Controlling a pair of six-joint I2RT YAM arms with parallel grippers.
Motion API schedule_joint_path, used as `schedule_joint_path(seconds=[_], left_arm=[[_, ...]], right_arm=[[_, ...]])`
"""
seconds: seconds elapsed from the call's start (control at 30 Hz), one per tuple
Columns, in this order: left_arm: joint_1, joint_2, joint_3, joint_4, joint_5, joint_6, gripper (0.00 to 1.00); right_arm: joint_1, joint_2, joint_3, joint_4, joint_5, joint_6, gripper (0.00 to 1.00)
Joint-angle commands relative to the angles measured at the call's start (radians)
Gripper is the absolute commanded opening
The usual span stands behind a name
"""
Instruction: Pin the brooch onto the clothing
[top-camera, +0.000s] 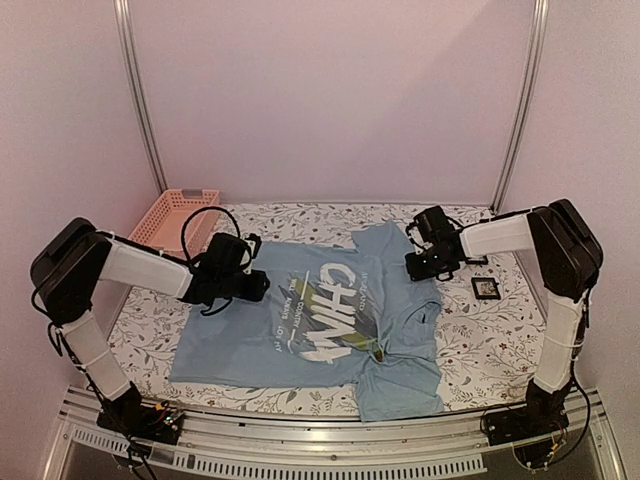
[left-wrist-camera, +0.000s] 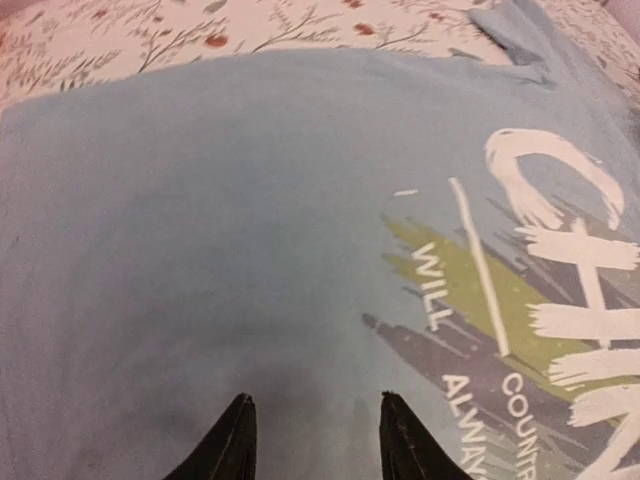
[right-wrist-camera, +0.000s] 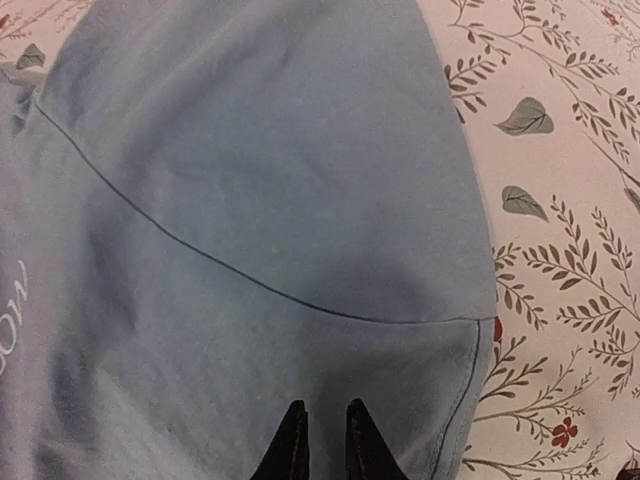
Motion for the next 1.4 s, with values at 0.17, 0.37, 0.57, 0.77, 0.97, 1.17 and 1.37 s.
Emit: schedule_joint_path(seconds=[0.17,0.37,0.57,0.77,0.97,1.17,1.37], left_arm=[[0.14,0.103,-0.075,-0.035,-0.122,-0.398,0.42],[0.231,0.201,0.04,-0.106,-0.136,-0.403,0.43],[0.245,0.207,0.08,-0.087,-0.15,-0.352,0.44],[0.238,0.124,0.06,-0.059,-0.161,-0.307,0.45],[0.226,-0.026,0.011,-0.067,-0.176,-0.306,0.46],[0.245,0.007,0.1,0.018,-0.093,-0.249,0.48],[0.273,0.295,0.418,-0.008,-0.044,-0.229,0.46]], right_arm=[[-0.104,0.344,0.386,-0.378,0.044,-0.04,0.13],[-0.156,0.588,0.813,-0.556,0.043,-0.067,0.15],[-0.189,0.72,1.032,-0.591,0.006,-0.112,0.16],[-0.186,0.654,1.052,-0.501,-0.136,-0.174,0.17],[-0.15,0.439,0.955,-0.429,-0.098,-0.142,0.17],[-0.004,0.115,0.564,-0.373,-0.003,-0.109,0.17],[0.211,-0.085,0.246,-0.437,-0.01,0.051,0.09]])
